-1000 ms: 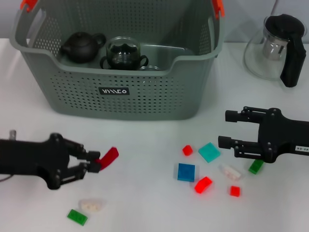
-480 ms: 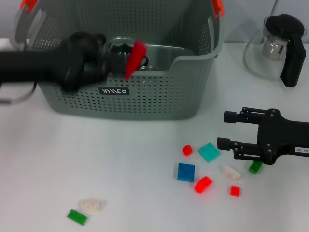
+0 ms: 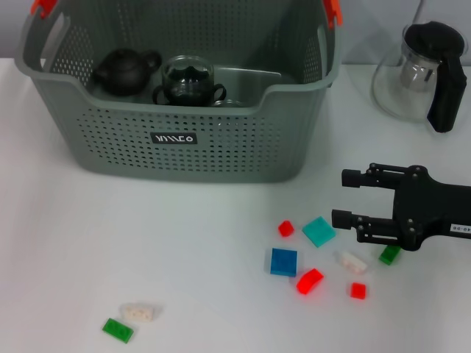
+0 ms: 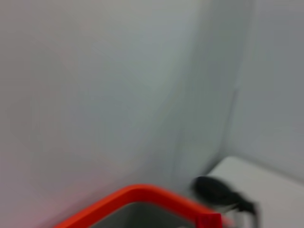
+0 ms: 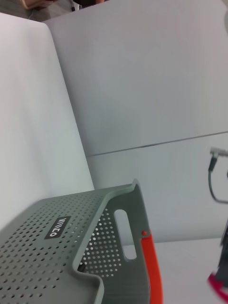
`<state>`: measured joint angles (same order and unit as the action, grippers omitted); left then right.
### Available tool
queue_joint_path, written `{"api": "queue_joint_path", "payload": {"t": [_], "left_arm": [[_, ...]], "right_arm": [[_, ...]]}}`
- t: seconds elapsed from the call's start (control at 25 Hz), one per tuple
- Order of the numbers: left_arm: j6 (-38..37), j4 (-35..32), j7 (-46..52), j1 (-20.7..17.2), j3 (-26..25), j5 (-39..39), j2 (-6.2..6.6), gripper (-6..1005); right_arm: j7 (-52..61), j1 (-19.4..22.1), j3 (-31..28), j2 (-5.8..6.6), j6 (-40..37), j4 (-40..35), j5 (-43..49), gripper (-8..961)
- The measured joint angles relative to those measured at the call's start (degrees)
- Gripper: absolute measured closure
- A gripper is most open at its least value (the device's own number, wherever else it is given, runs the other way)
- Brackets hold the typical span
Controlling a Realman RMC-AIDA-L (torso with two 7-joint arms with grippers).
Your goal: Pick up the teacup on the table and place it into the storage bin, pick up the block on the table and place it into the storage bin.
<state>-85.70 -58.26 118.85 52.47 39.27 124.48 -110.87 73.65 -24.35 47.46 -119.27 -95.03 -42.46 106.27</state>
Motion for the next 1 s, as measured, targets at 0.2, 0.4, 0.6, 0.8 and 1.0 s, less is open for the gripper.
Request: {"api": "queue_joint_path", "payload": {"t": [0.2,0.4,0.6,0.8,1.0], "left_arm": [[11.45,0.73,6.00,2.12,9.99,11.77,-1.54,710],[17.21,2.60,8.48,2.39,17.12,21.68,-4.17,695],[19.11,2.68,9.01,2.26,16.96,23.60,-5.32,680],[20.20,2.44,9.89,2.00,17.15,23.84,-5.53,665],[20.46,2.42,9.98,1.96,17.05,23.79,-5.66,650]], "right_arm": [[0.02,-0.26,0.00,-0.05,0.01,-0.02,-0.01,213],[0.04,-0.27,0.00,-0.07,0.02,-0.02,-0.01,213],[0.08,-0.26,0.00,-0.08,0.05,-0.01,-0.01,213],[0.01,0.01,0.00,0.01,0.22,0.02,-0.01,212],[0.01,0.03,0.00,0.10,0.17,0.09,-0.01,212]]}}
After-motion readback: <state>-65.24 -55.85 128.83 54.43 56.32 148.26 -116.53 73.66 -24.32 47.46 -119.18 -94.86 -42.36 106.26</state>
